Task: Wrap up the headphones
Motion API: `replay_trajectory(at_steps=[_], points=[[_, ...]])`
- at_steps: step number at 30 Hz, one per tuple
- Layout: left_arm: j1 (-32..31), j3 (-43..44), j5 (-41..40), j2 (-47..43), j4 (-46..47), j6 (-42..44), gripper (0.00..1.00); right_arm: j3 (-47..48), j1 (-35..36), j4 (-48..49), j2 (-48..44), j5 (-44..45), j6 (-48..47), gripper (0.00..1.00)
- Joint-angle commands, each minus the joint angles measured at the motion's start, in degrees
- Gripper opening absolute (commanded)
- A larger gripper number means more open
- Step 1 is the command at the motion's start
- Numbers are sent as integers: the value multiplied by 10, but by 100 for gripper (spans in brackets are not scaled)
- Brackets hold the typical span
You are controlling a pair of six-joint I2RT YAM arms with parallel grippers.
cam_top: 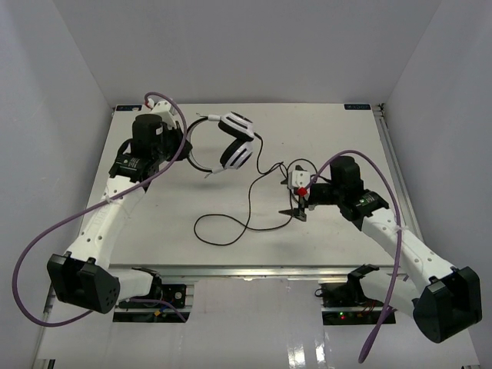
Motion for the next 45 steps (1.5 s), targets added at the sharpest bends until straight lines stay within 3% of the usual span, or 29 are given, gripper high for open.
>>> replay_trajectory(at_steps=[1, 7, 13, 17, 20, 22, 25, 26, 28, 30, 33, 38, 45], points=[[4, 49, 66, -39, -22, -66, 0, 53, 19, 80, 24, -3, 38, 90], [2, 89, 76, -60, -64, -76, 0, 86, 58, 73, 36, -53, 66, 90], [-2, 111, 105, -74, -77, -103, 0, 93, 59, 191, 61, 48, 177, 90], [-6, 118, 135, -83, -76, -131, 0, 101, 60, 233, 92, 20, 223, 90], [-6, 126, 142, -92, -77, -142, 0, 114, 63, 232, 102, 25, 205, 93], [-7, 131, 137, -93, -83, -143, 0, 138, 62, 191, 100, -7, 157, 95], [-7, 139, 115, -92, -91, -138, 0, 197, 63, -88, 96, -164, -89, 96], [-7, 141, 107, -90, -94, -135, 0, 217, 64, -163, 94, -182, -97, 96], [-7, 148, 86, -85, -101, -131, 0, 254, 65, -279, 83, -186, -239, 96], [-7, 149, 79, -83, -102, -130, 0, 243, 66, -290, 57, -150, -241, 98], [-7, 148, 74, -84, -102, -133, 0, 189, 65, -224, 15, -69, -180, 99], [-7, 142, 85, -90, -101, -140, 0, 160, 64, -71, 8, 70, -16, 89], [-7, 143, 116, -95, -92, -167, 0, 135, 66, 134, 90, 140, 130, 98]])
